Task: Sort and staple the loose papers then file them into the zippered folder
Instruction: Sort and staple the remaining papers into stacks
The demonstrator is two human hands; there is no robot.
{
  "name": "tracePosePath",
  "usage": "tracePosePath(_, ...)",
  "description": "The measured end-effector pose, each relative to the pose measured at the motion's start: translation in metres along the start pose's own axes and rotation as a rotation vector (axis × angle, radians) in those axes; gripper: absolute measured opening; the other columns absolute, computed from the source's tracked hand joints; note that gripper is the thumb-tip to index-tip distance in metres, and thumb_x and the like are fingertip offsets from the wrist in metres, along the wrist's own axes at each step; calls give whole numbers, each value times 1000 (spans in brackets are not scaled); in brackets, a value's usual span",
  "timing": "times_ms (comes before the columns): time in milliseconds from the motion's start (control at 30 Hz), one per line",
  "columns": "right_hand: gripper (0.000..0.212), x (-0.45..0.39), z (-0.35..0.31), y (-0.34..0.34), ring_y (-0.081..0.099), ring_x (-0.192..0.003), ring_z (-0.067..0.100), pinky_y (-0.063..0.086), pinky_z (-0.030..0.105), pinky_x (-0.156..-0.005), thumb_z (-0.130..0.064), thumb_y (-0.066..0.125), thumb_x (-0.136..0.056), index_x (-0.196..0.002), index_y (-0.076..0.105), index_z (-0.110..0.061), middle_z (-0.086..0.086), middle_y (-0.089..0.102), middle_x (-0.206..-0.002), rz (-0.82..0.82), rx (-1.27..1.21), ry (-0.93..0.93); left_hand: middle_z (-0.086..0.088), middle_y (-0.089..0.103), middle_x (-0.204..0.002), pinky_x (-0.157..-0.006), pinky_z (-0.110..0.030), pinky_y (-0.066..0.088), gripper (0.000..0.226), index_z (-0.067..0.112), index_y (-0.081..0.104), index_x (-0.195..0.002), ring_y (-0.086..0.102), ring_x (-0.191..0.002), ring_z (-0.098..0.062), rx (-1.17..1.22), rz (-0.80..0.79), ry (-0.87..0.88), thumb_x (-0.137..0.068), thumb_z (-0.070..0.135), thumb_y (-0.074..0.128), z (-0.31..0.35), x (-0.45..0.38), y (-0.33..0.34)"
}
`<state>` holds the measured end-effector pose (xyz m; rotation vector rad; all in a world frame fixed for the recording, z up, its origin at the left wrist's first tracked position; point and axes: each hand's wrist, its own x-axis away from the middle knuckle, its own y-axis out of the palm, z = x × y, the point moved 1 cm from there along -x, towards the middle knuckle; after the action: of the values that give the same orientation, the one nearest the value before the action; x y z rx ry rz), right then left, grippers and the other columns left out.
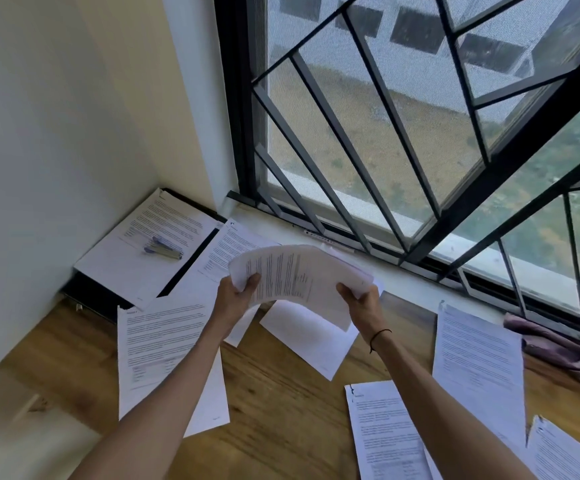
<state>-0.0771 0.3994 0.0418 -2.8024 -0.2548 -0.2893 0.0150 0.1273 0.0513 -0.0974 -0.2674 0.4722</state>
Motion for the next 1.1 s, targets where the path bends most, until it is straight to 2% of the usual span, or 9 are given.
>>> tracePosePath(167,22,7,-6,-9,72,-93,15,61,33,-75,-14,71,-96,-106,66,-33,-4,74,-101,17,-172,24,1,79,-96,-76,-30,61,25,17,78,-101,73,-87,-14,107,41,-86,-83,35,84,-6,-9,-20)
tracePosePath(333,23,16,11,-5,71,-104,33,58,58,-91,-7,76,-91,-111,67,-15,11,74,-110,77,-408,194,-14,76,-103,-95,-41,58,35,5,74,-103,71,-92,-24,534,-22,-428,-78,27,86,-23,8,-8)
tracePosePath(467,77,39,31,17,66,-116,43,54,66,-94,-31,100,-59,-123,66,-4,22,69,-125,80,-605,341,-17,73,-118,-97,-44,57,35,5,70,-119,71,-104,-29,539,-217,-416,-96,31,72,-37,32,30)
tracePosePath(533,87,54,42,28,66,-117,39,54,65,-94,-31,100,-56,-130,63,-7,19,69,-128,24,-643,386,-11,72,-126,-100,-42,56,36,12,65,-132,70,-113,-26,423,-215,-392,-102,32,63,-50,36,44)
tracePosePath(700,77,67,65,15,67,-113,33,62,48,-77,-31,95,-60,-129,64,-18,14,69,-126,26,-494,449,-3,65,-130,-103,-37,52,38,15,55,-144,63,-116,-21,147,-54,-373,-108,27,53,-66,31,35)
tracePosePath(767,65,62,62,2,67,-110,32,61,48,-77,-34,91,-68,-126,62,-23,14,67,-121,5,-273,348,-1,63,-128,-97,-32,51,37,17,54,-144,61,-114,-21,45,-71,-374,-108,27,51,-71,30,24)
tracePosePath(900,33,57,56,2,63,-99,23,46,21,-70,-19,70,-96,-128,59,-20,8,63,-114,-206,253,212,-9,62,-136,-94,-33,51,38,13,55,-145,61,-112,-23,-83,-150,-448,-108,24,51,-81,30,18)
tracePosePath(1000,23,60,53,12,63,-90,14,44,19,-67,-21,64,-99,-122,63,-22,-1,66,-102,-191,476,171,-5,65,-134,-95,-35,53,41,15,58,-140,63,-111,-22,-128,-110,-479,-103,30,61,-85,37,22)
tracePosePath(1100,19,64,56,19,60,-81,9,44,20,-63,-19,61,-99,-117,65,-19,-3,65,-92,-122,507,199,-1,69,-121,-86,-35,56,49,15,60,-130,68,-104,-24,-287,88,-435,-91,41,75,-83,46,19)
